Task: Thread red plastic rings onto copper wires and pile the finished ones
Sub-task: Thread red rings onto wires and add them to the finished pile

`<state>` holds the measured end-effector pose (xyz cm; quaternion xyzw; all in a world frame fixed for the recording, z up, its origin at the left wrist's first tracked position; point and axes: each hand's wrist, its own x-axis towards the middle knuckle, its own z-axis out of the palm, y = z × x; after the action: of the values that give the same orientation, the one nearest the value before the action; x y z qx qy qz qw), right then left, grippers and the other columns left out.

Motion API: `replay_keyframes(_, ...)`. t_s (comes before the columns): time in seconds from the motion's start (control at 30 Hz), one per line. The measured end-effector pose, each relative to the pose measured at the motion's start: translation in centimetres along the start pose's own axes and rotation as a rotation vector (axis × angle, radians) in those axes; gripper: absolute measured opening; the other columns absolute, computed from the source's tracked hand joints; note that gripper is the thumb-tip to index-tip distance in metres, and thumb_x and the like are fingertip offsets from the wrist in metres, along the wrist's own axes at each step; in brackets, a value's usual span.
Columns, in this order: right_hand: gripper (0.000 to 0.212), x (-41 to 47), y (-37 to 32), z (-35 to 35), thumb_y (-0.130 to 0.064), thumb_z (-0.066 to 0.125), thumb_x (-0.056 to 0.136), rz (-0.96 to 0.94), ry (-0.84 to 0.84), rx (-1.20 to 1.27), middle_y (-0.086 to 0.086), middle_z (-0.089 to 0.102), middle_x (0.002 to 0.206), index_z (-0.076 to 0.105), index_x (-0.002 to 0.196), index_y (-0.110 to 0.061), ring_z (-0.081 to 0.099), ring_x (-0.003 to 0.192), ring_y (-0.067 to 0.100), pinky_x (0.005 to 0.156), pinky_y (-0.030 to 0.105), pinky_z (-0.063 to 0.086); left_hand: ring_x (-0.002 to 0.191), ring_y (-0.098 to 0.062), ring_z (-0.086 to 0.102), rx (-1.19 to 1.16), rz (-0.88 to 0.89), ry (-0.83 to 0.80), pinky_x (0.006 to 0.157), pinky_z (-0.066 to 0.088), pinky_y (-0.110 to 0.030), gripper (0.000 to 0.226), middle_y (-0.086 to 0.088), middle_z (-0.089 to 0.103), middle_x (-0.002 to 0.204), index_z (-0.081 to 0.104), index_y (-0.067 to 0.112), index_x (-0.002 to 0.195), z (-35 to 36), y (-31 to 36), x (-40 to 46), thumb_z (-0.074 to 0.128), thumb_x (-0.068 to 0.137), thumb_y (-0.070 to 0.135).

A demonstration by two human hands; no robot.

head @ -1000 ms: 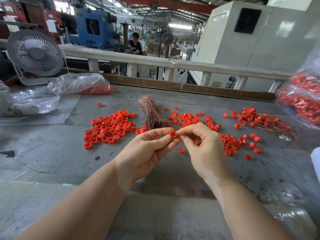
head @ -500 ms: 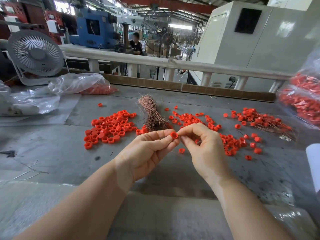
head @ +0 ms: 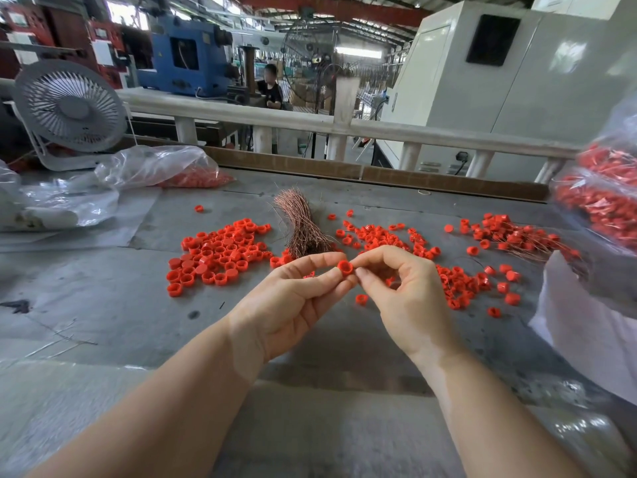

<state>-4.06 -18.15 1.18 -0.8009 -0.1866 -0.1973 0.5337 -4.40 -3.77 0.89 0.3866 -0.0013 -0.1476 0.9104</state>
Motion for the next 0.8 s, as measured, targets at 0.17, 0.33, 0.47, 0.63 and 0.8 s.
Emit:
replay_keyframes(0.17,0.024,0.05,-0.11,-0.05,0.004,0.063,0.082,-0.006,-0.01,-0.007,0.006,0.065,0.073,0.068,0.074,-0.018,0.055,0.064,0.006,0.062,0.011,0.04,0.071,-0.017,0.071,0.02,0.003,0.002,0.062,0.057,-0.019,0.027,-0.014,0.071,0.078,0.063,-0.001,0.091,0.02,-0.05,-0.03,0.06,0.064,-0.002)
replay_keyframes(0.33,0.028,-0.01,-0.03,-0.03,0.003,0.062,0.084,0.007,-0.019,-0.006,0.007,0.063,0.074,0.066,0.073,-0.023,0.054,0.064,0.008,0.064,0.024,0.048,0.071,-0.016,0.071,0.017,-0.002,0.017,0.062,0.057,-0.019,0.028,-0.015,0.071,0.079,0.062,-0.003,0.093,0.13,-0.08,-0.09,0.059,0.065,-0.003)
replay_keyframes(0.47,0.033,-0.04,-0.03,-0.03,0.002,0.062,0.084,-0.007,-0.012,-0.031,0.006,0.063,0.075,0.064,0.071,-0.029,0.054,0.065,0.007,0.065,0.026,0.049,0.069,-0.016,0.071,0.016,-0.004,0.027,0.06,0.056,-0.018,0.028,-0.015,0.071,0.078,0.063,-0.003,0.092,0.19,-0.08,-0.14,0.059,0.065,-0.003)
replay_keyframes(0.63,0.031,-0.01,0.1,-0.11,0.002,0.062,0.084,0.001,-0.013,-0.021,0.007,0.063,0.074,0.065,0.071,-0.027,0.055,0.064,0.009,0.065,0.026,0.049,0.069,-0.015,0.071,0.017,-0.002,0.022,0.061,0.056,-0.018,0.027,-0.014,0.071,0.078,0.064,-0.003,0.091,0.24,-0.11,-0.09,0.059,0.065,-0.002)
replay_keyframes(0.8,0.026,0.01,0.06,-0.03,0.0,0.063,0.084,0.021,0.004,0.061,0.0,0.066,0.071,0.066,0.073,-0.023,0.058,0.062,0.012,0.061,0.032,0.053,0.068,-0.014,0.07,0.017,0.012,0.001,0.062,0.056,-0.018,0.027,-0.013,0.071,0.078,0.065,-0.003,0.091,0.23,-0.08,-0.03,0.059,0.065,0.0)
